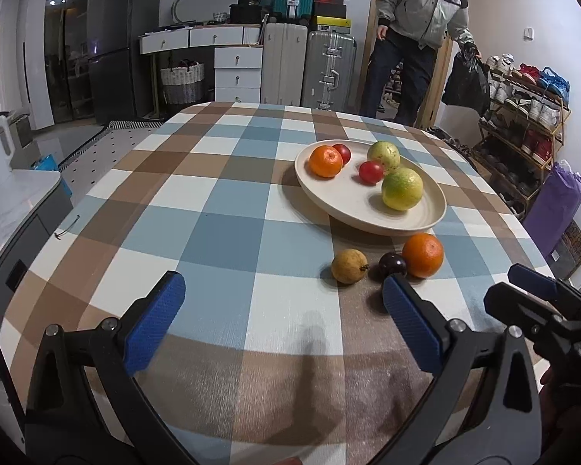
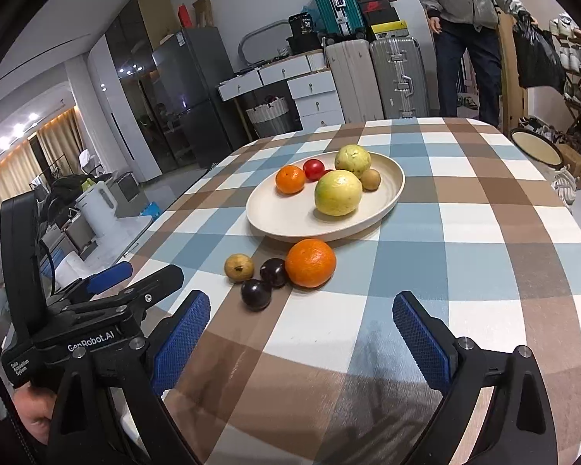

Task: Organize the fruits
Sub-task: 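Withdraw both tools from the plate toward the remaining fruits, then lower the right tool onto the loose orange and close on it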

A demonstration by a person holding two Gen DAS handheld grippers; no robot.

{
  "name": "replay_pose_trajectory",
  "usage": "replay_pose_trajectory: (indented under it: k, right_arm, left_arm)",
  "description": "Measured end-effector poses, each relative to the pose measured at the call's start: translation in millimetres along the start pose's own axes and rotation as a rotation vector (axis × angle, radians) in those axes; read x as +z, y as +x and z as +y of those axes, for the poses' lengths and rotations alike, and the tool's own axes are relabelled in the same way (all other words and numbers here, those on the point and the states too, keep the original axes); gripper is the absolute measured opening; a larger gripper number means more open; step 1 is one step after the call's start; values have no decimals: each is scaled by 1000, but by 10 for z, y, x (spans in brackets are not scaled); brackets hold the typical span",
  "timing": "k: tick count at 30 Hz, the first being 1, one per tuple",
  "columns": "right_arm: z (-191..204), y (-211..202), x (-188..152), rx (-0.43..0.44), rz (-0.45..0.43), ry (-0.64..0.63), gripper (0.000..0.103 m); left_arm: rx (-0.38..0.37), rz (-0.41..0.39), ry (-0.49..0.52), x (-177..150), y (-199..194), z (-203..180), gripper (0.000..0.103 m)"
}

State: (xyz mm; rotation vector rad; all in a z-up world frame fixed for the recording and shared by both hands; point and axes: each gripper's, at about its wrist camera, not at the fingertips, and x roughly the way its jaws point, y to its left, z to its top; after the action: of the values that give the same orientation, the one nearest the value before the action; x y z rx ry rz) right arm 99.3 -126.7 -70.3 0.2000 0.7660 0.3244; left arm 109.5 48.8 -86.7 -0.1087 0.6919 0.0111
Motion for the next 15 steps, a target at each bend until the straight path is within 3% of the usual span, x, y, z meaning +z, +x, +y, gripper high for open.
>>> replay_pose_trajectory:
  k: [10,15]
  right_arm:
    - [-233,252,154,33,61,81,97]
    - [-293,399,218,56,93,101,90]
  left_arm:
    - [-47,30,-49,65,242,100,102]
    - [-104,63,-103,72,344,214,102]
